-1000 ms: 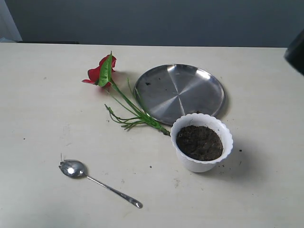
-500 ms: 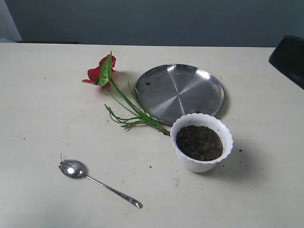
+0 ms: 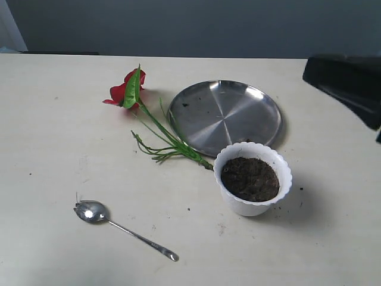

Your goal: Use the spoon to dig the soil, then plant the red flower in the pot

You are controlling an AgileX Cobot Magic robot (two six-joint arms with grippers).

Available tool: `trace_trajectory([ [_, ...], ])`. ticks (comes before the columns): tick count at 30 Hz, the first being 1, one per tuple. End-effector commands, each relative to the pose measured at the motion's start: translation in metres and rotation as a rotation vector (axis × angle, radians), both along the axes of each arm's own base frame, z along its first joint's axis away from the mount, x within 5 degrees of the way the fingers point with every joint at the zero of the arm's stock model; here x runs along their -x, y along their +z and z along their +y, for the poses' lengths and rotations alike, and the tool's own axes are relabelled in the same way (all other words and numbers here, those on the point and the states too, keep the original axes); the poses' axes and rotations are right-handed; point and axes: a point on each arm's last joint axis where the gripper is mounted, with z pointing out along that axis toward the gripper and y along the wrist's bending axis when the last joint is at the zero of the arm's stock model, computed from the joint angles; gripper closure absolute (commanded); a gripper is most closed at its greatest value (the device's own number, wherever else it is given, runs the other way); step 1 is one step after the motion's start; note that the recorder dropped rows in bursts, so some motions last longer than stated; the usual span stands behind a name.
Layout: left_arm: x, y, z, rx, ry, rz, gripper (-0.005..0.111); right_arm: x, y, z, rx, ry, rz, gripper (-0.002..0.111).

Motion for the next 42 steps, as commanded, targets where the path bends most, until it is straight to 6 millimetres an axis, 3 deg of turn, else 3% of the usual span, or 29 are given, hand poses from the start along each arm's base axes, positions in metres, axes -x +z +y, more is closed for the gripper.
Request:
trace_trajectory([
  [1, 0.001, 0.002, -0.003, 0.121, -0.022, -0.012, 0.106, -0.028, 0.045, 0.008, -0.008, -0.028, -0.038, 0.109],
  [6, 0.001, 0.002, -0.003, 0.123, -0.023, -0.012, 0.106, -0.066, 0.093, 0.022, -0.034, -0.034, -0.108, 0.109],
  [10, 0.001, 0.002, -0.004, 0.123, -0.029, -0.012, 0.106, -0.101, 0.104, 0.034, -0.032, -0.038, -0.1, 0.109],
  [16, 0.001, 0.002, -0.004, 0.123, -0.039, -0.011, 0.106, -0.159, 0.087, 0.047, 0.028, -0.131, -0.078, 0.109],
  [21, 0.001, 0.002, -0.004, 0.125, -0.039, -0.011, 0.106, -0.215, 0.055, 0.028, 0.162, -0.541, -0.114, 0.109],
  [24, 0.001, 0.002, -0.004, 0.138, -0.04, -0.01, 0.106, -0.231, 0.041, 0.015, 0.304, -0.709, -0.172, 0.109],
  [28, 0.001, 0.002, -0.004, 0.139, -0.04, -0.01, 0.106, -0.239, 0.022, 0.001, 0.467, -0.857, -0.153, 0.109],
  [32, 0.001, 0.002, -0.004, 0.139, -0.04, -0.01, 0.106, -0.236, -0.008, -0.017, 0.747, -0.958, 0.097, 0.109],
  [35, 0.001, 0.002, -0.004, 0.139, -0.04, -0.01, 0.106, -0.221, -0.03, -0.021, 0.968, -0.853, 0.35, 0.109],
  [38, 0.001, 0.002, -0.004, 0.139, -0.04, -0.01, 0.106, -0.21, -0.035, -0.001, 0.822, -0.685, 0.492, 0.109],
  [42, 0.001, 0.002, -0.004, 0.136, -0.04, -0.01, 0.106, -0.185, -0.036, 0.054, 0.717, -0.298, 0.522, 0.109],
])
